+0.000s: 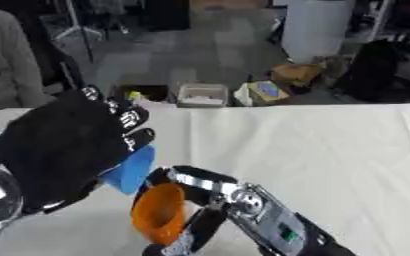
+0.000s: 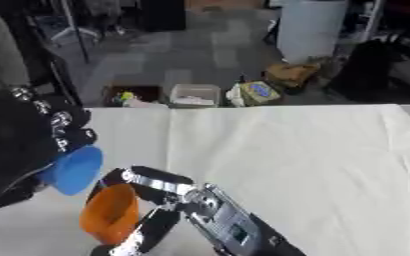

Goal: Pour the contents of one cup into another cup.

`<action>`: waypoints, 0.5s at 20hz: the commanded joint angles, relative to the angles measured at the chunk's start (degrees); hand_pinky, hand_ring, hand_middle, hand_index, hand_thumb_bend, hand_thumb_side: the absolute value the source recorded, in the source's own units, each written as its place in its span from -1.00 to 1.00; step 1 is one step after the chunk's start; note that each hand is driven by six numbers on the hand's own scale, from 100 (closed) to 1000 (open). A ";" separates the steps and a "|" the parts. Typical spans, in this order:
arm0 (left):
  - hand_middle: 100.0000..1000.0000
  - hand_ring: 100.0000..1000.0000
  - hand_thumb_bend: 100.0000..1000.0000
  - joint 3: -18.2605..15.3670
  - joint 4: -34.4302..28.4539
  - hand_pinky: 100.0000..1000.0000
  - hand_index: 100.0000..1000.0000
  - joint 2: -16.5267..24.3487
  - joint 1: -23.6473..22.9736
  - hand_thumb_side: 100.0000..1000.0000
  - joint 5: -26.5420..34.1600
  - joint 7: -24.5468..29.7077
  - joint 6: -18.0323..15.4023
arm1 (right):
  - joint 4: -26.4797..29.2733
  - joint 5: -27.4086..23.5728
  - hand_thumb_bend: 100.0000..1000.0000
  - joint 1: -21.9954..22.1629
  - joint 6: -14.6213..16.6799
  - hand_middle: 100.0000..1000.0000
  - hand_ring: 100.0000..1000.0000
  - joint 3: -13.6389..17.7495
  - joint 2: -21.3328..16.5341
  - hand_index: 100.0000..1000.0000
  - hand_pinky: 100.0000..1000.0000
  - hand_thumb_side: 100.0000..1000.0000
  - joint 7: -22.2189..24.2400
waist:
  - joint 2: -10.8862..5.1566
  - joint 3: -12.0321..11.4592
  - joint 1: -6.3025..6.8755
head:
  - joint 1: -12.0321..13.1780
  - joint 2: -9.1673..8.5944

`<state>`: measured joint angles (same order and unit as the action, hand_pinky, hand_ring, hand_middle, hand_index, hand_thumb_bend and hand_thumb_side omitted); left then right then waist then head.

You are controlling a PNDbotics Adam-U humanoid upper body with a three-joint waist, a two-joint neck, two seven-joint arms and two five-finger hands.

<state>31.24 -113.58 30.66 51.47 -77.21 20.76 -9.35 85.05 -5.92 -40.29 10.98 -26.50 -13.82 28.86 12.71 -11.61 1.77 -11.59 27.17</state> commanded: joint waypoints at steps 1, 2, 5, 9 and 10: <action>-0.98 -1.00 -0.40 -0.45 -1.01 -0.89 -0.21 0.79 1.24 -1.00 -0.42 -0.08 -0.18 | 0.89 -0.03 -0.50 -0.96 0.03 -0.37 -0.75 0.53 -0.68 -0.24 -0.98 -1.00 -0.26 | -1.21 0.02 0.19 | -0.07 -0.23; -0.98 -1.00 -0.40 -0.48 -1.01 -0.89 -0.21 0.79 1.26 -1.00 -0.42 -0.12 -0.20 | 0.88 -0.04 -0.50 -0.96 0.02 -0.37 -0.75 0.52 -0.67 -0.24 -0.98 -1.00 -0.28 | -1.21 0.02 0.20 | -0.07 -0.22; -0.98 -1.00 -0.40 -0.99 -1.01 -0.89 -0.21 0.93 1.25 -1.00 -0.43 -0.48 -0.09 | 0.87 -0.02 -0.50 -0.94 -0.02 -0.37 -0.75 0.54 -0.71 -0.24 -0.98 -1.00 -0.36 | -1.27 0.02 0.22 | -0.08 -0.22; -0.98 -1.00 -0.41 -2.54 -1.01 -0.88 -0.20 1.28 1.33 -1.00 -0.65 -1.70 0.30 | 0.82 0.03 -0.50 -0.88 -0.03 -0.37 -0.75 0.57 -0.76 -0.24 -0.98 -1.00 -0.50 | -1.35 -0.05 0.27 | -0.17 -0.23; -0.98 -1.00 -0.41 -3.01 -1.01 -0.87 -0.20 1.35 1.42 -1.00 -0.78 -2.18 0.31 | 0.81 0.05 -0.50 -0.86 -0.03 -0.37 -0.75 0.57 -0.76 -0.24 -0.98 -1.00 -0.52 | -1.36 -0.08 0.28 | -0.21 -0.24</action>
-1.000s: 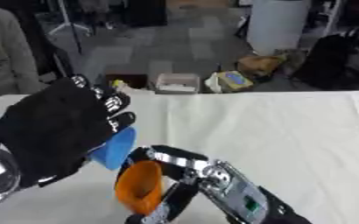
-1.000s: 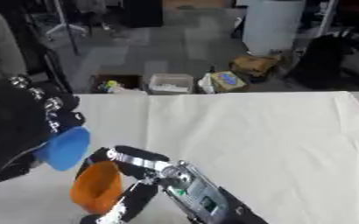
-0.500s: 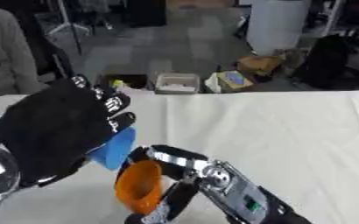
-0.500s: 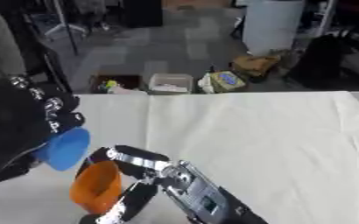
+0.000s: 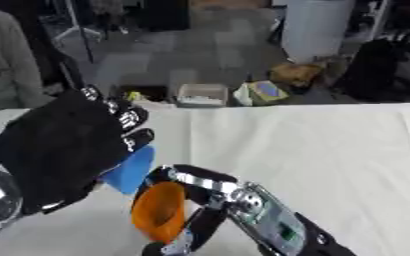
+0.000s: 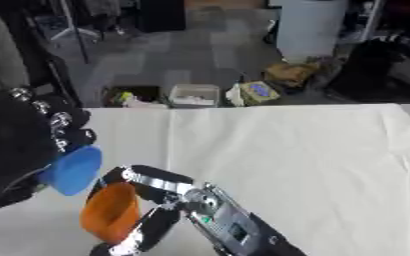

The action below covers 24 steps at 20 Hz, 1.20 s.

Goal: Pour the contents of one cup into another cup.

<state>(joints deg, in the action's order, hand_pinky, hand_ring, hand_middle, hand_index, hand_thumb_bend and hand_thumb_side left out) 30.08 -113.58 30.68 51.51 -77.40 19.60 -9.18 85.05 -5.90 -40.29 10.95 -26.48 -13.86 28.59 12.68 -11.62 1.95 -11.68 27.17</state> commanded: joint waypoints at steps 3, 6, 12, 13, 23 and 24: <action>-0.98 -1.00 -0.42 -3.51 -1.01 -0.86 -0.19 1.52 1.72 -1.00 -1.70 -2.96 -0.22 | 0.76 0.08 -0.49 -0.78 -0.02 -0.37 -0.75 0.60 -0.74 -0.25 -0.98 -1.00 -0.34 | -1.36 -0.15 0.09 | -0.25 -0.17; -0.97 -1.00 -0.41 -3.79 -1.01 -0.85 -0.19 1.71 1.79 -1.00 -2.21 -3.76 -0.88 | 0.72 0.13 -0.49 -0.74 -0.03 -0.37 -0.75 0.60 -0.72 -0.25 -0.98 -1.00 -0.40 | -1.36 -0.17 0.08 | -0.26 -0.15; -0.97 -1.00 -0.38 1.63 -1.01 -0.83 -0.19 1.17 1.44 -1.00 -2.03 -0.34 -4.31 | 0.68 0.18 -0.49 -0.78 -0.08 -0.37 -0.76 0.50 -0.57 -0.25 -0.98 -1.00 -0.43 | -1.22 0.11 0.09 | -0.13 -0.13; -0.97 -1.00 -0.38 2.25 -1.01 -0.84 -0.19 1.01 1.30 -1.00 -2.09 0.25 -4.61 | 0.68 0.19 -0.49 -0.78 -0.08 -0.37 -0.76 0.50 -0.55 -0.25 -0.98 -1.00 -0.44 | -1.20 0.15 0.08 | -0.09 -0.13; -0.97 -1.00 -0.39 2.06 -1.01 -0.85 -0.20 0.70 0.78 -1.00 -2.29 0.83 -3.63 | 0.68 0.34 -0.48 -0.79 -0.17 -0.37 -0.76 0.52 -0.56 -0.26 -0.99 -1.00 -0.71 | -1.20 0.16 0.09 | -0.18 -0.18; -0.97 -1.00 -0.40 1.97 -1.01 -0.85 -0.20 0.72 0.61 -1.00 -2.17 0.83 -3.39 | 0.68 0.36 -0.48 -0.79 -0.17 -0.37 -0.76 0.52 -0.57 -0.26 -0.99 -1.00 -0.73 | -1.19 0.15 0.09 | -0.19 -0.17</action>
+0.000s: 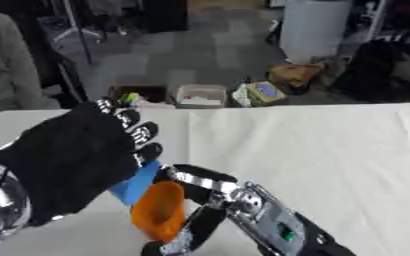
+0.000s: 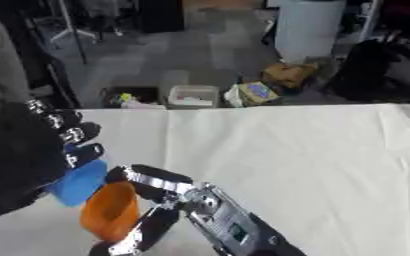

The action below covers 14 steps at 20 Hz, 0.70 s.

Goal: Pour the contents of one cup into another cup.

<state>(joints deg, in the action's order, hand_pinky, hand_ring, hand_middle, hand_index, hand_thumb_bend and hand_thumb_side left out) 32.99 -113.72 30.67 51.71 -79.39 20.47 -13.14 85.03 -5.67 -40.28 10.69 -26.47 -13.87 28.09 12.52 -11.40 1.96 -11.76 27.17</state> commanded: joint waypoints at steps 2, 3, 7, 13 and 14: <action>-0.97 -1.00 -0.40 -1.17 -0.87 -0.86 -0.20 0.76 0.02 -1.00 0.32 -0.03 1.33 | 0.64 0.22 -0.48 -0.79 0.09 -0.37 -0.76 0.51 -0.56 -0.26 -0.99 -1.00 -0.27 | -1.01 -0.09 0.08 | -0.16 -0.19; -0.97 -1.00 -0.41 -1.41 -0.87 -0.88 -0.20 0.77 -0.26 -1.00 0.74 -0.04 1.94 | 0.49 0.36 -0.47 -0.76 0.06 -0.37 -0.76 0.56 -0.58 -0.26 -0.99 -1.00 -0.35 | -0.99 -0.10 0.07 | -0.17 -0.22; -0.97 -1.00 -0.42 -2.95 -0.87 -0.90 -0.21 0.83 -1.02 -1.00 2.10 -0.85 4.71 | -1.56 2.50 -0.35 -0.58 0.54 -0.37 -0.71 1.30 -0.86 -0.25 -0.94 -1.00 -2.00 | -0.91 -0.19 0.08 | -0.20 -0.31; -0.97 -1.00 -0.42 -3.91 -0.87 -0.90 -0.21 0.46 -1.87 -1.00 2.58 -1.94 6.75 | -10.29 11.54 -0.32 -0.94 4.23 -0.36 -0.57 4.69 -1.04 -0.25 -0.79 -1.00 -11.11 | -0.61 -0.31 0.27 | -0.40 -0.64; -0.97 -1.00 -0.42 -3.92 -0.87 -0.89 -0.21 0.42 -1.93 -1.00 2.59 -2.08 6.86 | -12.25 13.50 -0.32 -1.00 4.86 -0.36 -0.56 5.51 -1.02 -0.25 -0.78 -1.00 -13.13 | -0.57 -0.34 0.33 | -0.41 -0.65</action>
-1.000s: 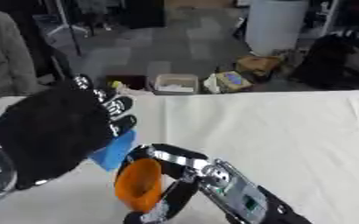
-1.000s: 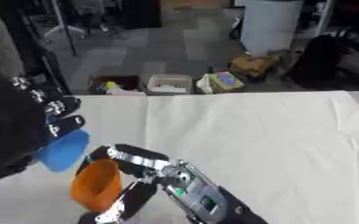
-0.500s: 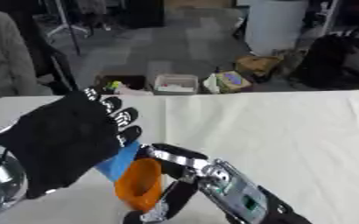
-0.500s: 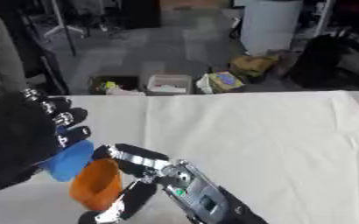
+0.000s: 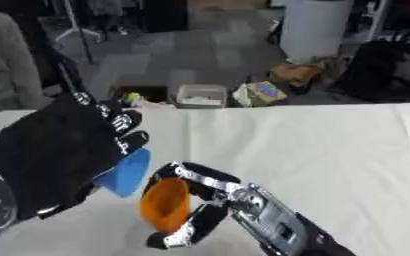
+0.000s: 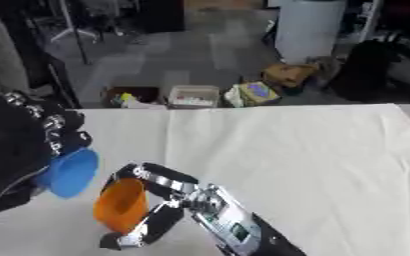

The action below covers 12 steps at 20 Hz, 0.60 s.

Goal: Pour the contents of one cup into another cup.

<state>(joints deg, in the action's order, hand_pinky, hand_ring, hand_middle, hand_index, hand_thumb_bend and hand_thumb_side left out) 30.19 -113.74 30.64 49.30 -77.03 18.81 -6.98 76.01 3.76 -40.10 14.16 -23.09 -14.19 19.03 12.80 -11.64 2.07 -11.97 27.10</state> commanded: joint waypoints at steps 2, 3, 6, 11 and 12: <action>-0.97 -1.00 -0.42 -1.10 -0.85 -0.89 -0.21 0.46 0.31 -1.00 0.20 -0.55 0.82 | -7.13 7.18 -0.32 -1.09 2.48 -0.35 -0.53 3.81 -0.67 -0.25 -0.75 -1.00 -7.98 | -0.79 -0.06 0.30 | -0.26 -0.56; -0.97 -1.00 -0.42 -1.09 -0.85 -0.89 -0.21 0.47 0.21 -1.00 0.16 -0.58 0.86 | -8.84 8.57 -0.31 -1.02 3.00 -0.35 -0.52 4.54 -0.70 -0.25 -0.74 -1.00 -9.77 | -0.77 -0.01 0.30 | -0.29 -0.55; -0.97 -1.00 -0.42 -0.82 -0.85 -0.88 -0.21 0.44 -0.10 -1.00 -0.03 -0.51 0.86 | -12.95 12.97 -0.29 -0.88 4.48 -0.33 -0.49 6.37 -0.98 -0.24 -0.72 -1.00 -14.81 | -0.76 0.16 0.24 | -0.19 -0.61; -0.97 -1.00 -0.42 -0.74 -0.85 -0.87 -0.21 0.41 -0.41 -1.00 -0.51 -0.65 0.86 | -16.48 19.12 0.11 -0.71 6.30 -0.15 -0.13 8.06 -1.05 -0.10 -0.42 -1.00 -20.90 | -0.76 0.35 0.28 | -0.05 -0.72; -0.97 -1.00 -0.42 -0.83 -0.85 -0.87 -0.21 0.48 -0.51 -1.00 -0.60 -0.71 0.93 | -16.53 20.26 0.20 -0.69 6.60 -0.09 -0.01 8.38 -1.25 -0.04 -0.32 -1.00 -21.84 | -0.75 0.42 0.29 | -0.07 -0.74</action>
<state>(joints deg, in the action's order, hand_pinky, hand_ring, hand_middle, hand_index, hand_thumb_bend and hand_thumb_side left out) 30.16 -113.87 30.61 48.25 -77.27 18.28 -6.28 59.96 22.17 -40.27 20.48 -15.42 -14.31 -1.49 12.94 -11.25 2.31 -12.15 27.05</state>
